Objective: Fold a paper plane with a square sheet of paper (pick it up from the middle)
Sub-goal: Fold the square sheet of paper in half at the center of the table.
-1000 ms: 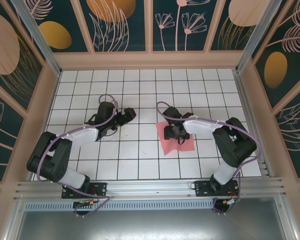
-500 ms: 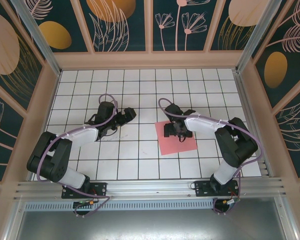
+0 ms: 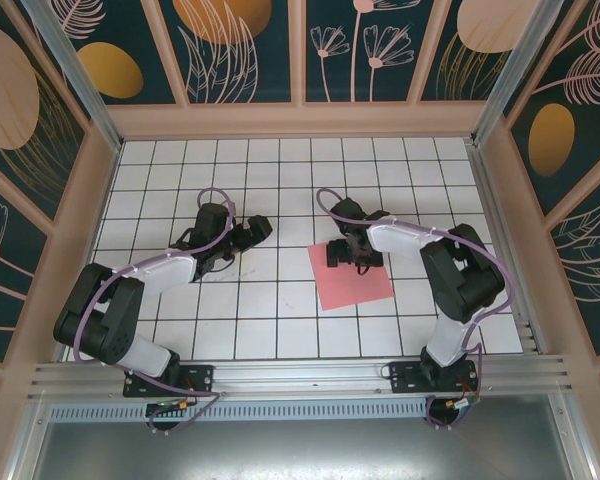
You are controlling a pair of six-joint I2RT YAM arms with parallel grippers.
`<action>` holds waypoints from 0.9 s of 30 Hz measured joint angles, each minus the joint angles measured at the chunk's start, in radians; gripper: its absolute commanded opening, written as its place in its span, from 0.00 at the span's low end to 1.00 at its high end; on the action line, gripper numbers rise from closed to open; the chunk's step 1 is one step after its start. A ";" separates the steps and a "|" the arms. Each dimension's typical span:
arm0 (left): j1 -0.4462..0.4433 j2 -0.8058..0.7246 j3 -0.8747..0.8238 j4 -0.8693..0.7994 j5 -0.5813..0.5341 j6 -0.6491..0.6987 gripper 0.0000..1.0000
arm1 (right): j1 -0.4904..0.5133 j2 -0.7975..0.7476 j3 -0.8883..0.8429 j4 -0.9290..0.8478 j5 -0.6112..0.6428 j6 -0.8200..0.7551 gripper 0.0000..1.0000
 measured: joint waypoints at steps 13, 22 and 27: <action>0.000 0.000 0.000 0.000 0.005 0.000 0.99 | -0.035 -0.011 -0.019 0.041 -0.011 -0.002 0.42; 0.000 0.000 0.000 0.026 0.028 -0.016 0.99 | -0.065 -0.104 -0.087 0.147 -0.199 0.052 0.22; 0.000 0.000 -0.004 0.055 0.026 -0.026 0.99 | -0.094 -0.190 -0.115 0.318 -0.397 0.130 0.21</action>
